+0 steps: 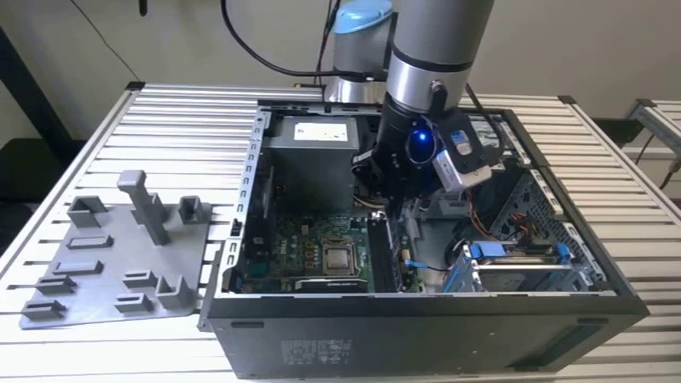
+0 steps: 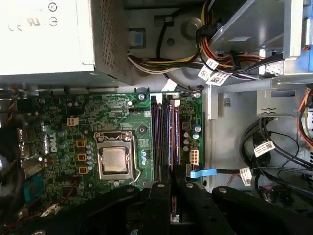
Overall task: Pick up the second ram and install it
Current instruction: 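Insert the second ram into the second slot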
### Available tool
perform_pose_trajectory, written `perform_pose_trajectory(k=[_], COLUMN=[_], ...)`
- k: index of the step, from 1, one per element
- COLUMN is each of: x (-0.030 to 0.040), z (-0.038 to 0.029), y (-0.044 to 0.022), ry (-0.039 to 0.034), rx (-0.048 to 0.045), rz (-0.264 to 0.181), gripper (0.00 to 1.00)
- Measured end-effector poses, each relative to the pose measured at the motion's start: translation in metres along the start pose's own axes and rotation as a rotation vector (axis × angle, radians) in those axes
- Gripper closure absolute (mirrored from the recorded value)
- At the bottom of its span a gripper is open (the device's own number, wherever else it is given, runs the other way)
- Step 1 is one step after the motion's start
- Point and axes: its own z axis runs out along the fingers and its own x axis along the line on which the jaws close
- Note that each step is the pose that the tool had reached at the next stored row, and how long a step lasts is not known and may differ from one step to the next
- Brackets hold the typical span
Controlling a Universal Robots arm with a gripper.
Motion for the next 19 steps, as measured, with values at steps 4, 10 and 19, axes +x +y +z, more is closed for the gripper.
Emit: perform_pose_trajectory(k=[4, 10, 19], x=[0.0018, 0.0039, 0.0046], z=[0.0073, 0.0183, 0.0346], y=[-0.0003, -0.0009, -0.0044], ry=[0.0002, 0.0003, 0.0003], rx=[0.0001, 0.0002, 0.0003], rz=[0.011, 0.019, 0.014], gripper=[0.86, 0.86, 0.86])
